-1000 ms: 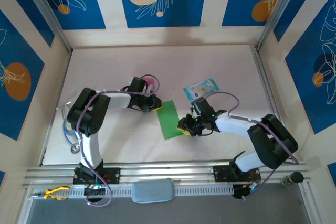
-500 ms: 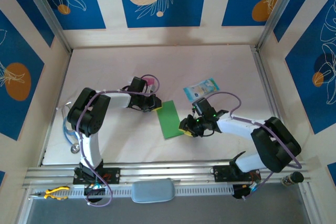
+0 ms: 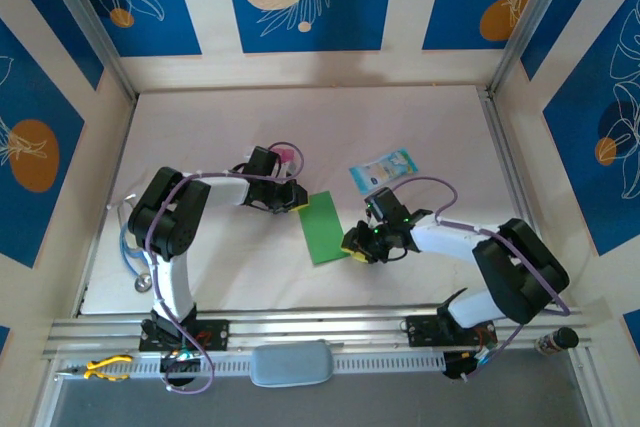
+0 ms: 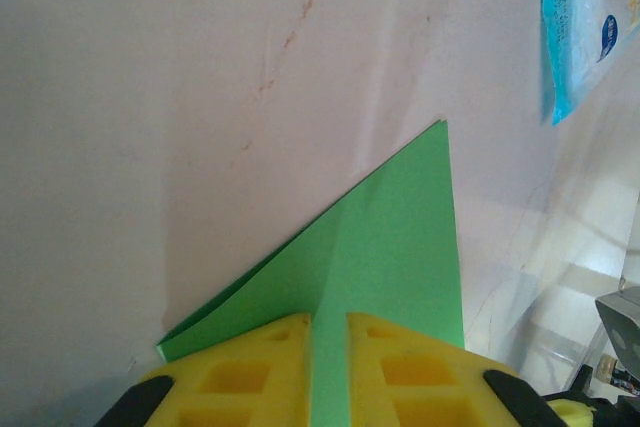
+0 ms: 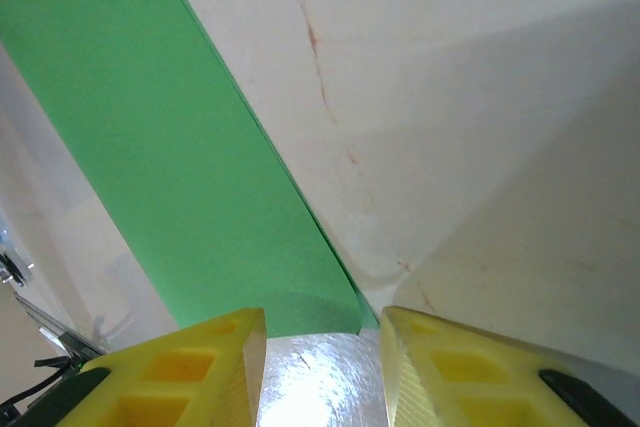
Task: Fold a paper plane with a square sheet of paper (pick it up from the middle)
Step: Fold the triangle a second time at the center of the table.
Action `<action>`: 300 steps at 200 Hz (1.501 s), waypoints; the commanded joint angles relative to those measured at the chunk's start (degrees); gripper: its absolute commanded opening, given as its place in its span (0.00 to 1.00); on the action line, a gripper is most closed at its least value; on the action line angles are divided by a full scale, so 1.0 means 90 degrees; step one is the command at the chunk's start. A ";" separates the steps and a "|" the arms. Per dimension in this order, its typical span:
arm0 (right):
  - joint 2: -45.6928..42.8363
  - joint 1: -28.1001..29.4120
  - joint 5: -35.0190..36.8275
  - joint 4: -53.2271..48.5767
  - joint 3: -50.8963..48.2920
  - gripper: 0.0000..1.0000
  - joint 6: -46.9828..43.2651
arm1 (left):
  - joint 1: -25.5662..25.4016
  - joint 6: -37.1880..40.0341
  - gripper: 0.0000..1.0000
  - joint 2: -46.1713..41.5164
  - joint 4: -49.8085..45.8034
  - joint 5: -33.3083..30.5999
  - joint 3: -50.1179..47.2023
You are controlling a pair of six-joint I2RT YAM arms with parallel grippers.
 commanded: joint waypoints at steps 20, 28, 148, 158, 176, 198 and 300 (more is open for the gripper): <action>0.0129 0.0064 -0.0193 0.0324 0.0029 0.35 -0.0002 | 0.0020 0.0094 0.18 0.0192 -0.0316 -0.0167 0.0049; 0.0146 0.0064 -0.0198 0.0356 0.0041 0.35 0.0009 | 0.0017 0.0098 0.18 0.0196 -0.0309 -0.0154 0.0050; 0.0280 -0.0123 -0.0637 0.1271 -0.0053 0.35 -0.0199 | 0.0020 0.0098 0.18 0.0221 -0.0261 -0.0038 0.0096; 0.0346 -0.0147 -0.0774 0.1403 -0.0047 0.35 -0.0268 | 0.0020 0.0116 0.18 0.0228 -0.0251 0.0006 0.0119; 0.0490 -0.0204 -0.0865 0.1458 -0.0011 0.35 -0.0331 | 0.0020 0.0137 0.18 0.0237 -0.0216 0.0074 0.0138; 0.0671 -0.0262 -0.1029 0.1641 0.0016 0.35 -0.0408 | 0.0020 0.0162 0.19 0.0270 -0.0157 0.0164 0.0169; 0.1143 -0.0620 -0.1625 0.1933 0.0187 0.30 -0.0961 | 0.0005 0.0585 0.20 0.0542 -0.0340 0.0696 0.0723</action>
